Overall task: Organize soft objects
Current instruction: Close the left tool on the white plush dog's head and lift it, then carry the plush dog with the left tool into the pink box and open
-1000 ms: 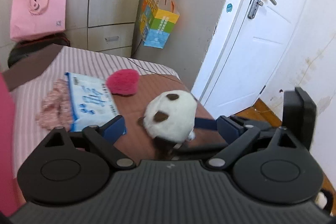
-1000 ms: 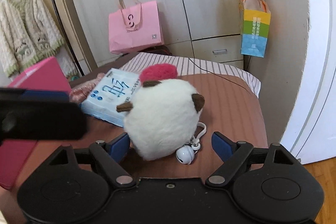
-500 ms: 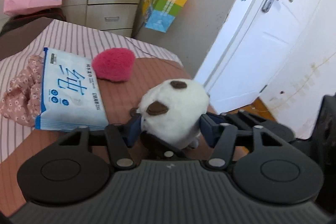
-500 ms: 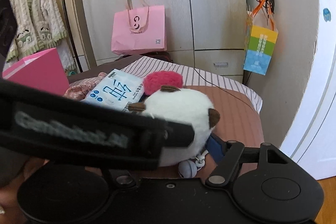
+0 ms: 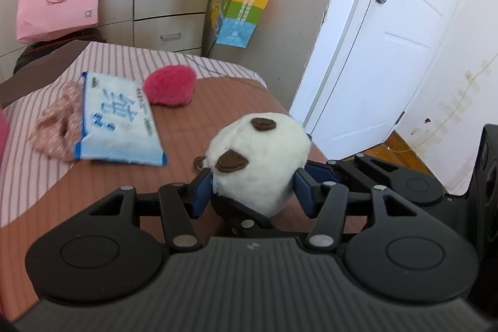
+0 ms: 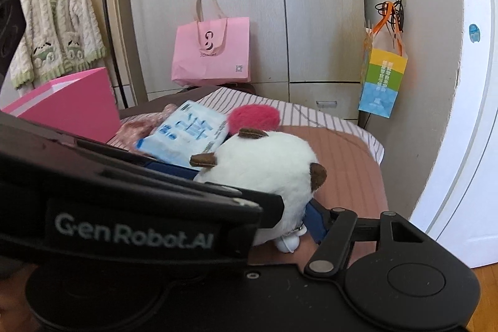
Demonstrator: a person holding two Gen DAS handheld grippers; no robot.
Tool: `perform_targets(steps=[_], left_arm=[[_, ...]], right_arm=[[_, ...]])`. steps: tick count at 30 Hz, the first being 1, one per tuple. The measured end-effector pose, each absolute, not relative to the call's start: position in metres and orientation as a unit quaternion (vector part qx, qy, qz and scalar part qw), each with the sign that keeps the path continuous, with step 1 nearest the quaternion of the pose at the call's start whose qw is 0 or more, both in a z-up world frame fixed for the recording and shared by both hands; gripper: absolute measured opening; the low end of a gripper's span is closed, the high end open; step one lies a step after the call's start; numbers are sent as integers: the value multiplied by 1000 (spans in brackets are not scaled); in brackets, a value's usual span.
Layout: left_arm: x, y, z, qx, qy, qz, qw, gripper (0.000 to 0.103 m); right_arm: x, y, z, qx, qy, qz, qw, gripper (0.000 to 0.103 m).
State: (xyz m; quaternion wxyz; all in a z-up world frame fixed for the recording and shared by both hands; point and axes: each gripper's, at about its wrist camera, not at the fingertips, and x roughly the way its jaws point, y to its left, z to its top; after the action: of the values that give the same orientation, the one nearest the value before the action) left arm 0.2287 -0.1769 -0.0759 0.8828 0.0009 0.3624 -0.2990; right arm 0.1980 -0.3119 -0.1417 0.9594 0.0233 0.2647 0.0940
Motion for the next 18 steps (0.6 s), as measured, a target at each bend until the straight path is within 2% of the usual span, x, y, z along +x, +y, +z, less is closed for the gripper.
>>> perform_targets(steps=[18], left_arm=[[144, -120, -61, -15, 363, -285, 887, 55]], right_arm=[[113, -257, -127, 10, 267, 100, 958, 70]])
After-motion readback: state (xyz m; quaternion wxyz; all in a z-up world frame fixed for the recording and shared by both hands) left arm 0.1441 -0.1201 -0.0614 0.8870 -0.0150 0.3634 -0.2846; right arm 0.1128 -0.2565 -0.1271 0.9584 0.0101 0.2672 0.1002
